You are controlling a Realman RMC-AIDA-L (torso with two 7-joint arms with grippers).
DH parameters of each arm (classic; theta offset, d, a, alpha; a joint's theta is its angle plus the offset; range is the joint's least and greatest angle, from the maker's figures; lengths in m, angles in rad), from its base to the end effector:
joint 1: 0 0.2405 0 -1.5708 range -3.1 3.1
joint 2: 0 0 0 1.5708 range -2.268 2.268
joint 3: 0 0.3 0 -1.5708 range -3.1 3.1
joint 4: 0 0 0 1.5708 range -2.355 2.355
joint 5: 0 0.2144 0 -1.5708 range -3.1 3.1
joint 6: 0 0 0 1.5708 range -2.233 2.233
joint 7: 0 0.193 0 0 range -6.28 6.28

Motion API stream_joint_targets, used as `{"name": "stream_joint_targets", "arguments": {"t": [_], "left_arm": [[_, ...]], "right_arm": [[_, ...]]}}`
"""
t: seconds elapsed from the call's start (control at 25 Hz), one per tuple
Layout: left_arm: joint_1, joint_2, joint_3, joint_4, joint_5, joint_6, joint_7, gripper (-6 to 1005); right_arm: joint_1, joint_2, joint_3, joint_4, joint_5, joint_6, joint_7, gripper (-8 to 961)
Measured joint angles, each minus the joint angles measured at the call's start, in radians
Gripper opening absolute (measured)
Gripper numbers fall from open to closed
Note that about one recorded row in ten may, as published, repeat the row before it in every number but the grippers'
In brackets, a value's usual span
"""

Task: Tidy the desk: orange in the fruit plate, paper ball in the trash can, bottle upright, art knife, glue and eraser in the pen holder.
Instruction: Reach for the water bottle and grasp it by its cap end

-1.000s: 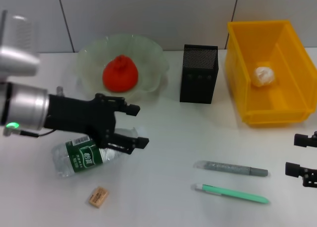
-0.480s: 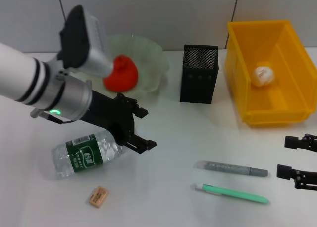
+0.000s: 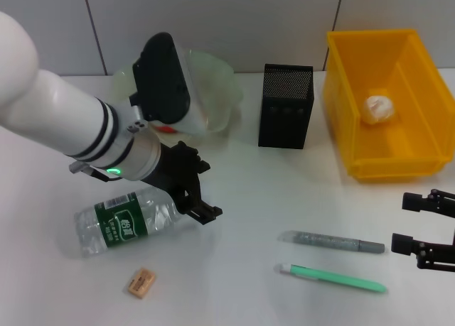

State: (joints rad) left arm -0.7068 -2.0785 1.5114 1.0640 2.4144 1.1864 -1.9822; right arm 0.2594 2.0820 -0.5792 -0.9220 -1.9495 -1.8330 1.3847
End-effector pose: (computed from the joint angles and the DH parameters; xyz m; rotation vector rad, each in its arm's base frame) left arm -0.2046 0.4280 -0.1239 -2.8215 -0.1048 0.3924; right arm 0.3237 0.2865 0.0008 -2.6277 0.6199 0.7670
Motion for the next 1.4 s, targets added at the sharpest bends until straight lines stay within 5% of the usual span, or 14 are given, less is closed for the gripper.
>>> {"name": "stream_joint_targets", "arguments": {"t": [1.4], "left_arm": [[-0.005, -0.002, 0.137, -0.063, 0.094, -0.133, -0.100, 626]], "right_arm": [[0.028, -0.003, -0.005, 0.061, -0.007, 0.008, -0.024, 820]]}}
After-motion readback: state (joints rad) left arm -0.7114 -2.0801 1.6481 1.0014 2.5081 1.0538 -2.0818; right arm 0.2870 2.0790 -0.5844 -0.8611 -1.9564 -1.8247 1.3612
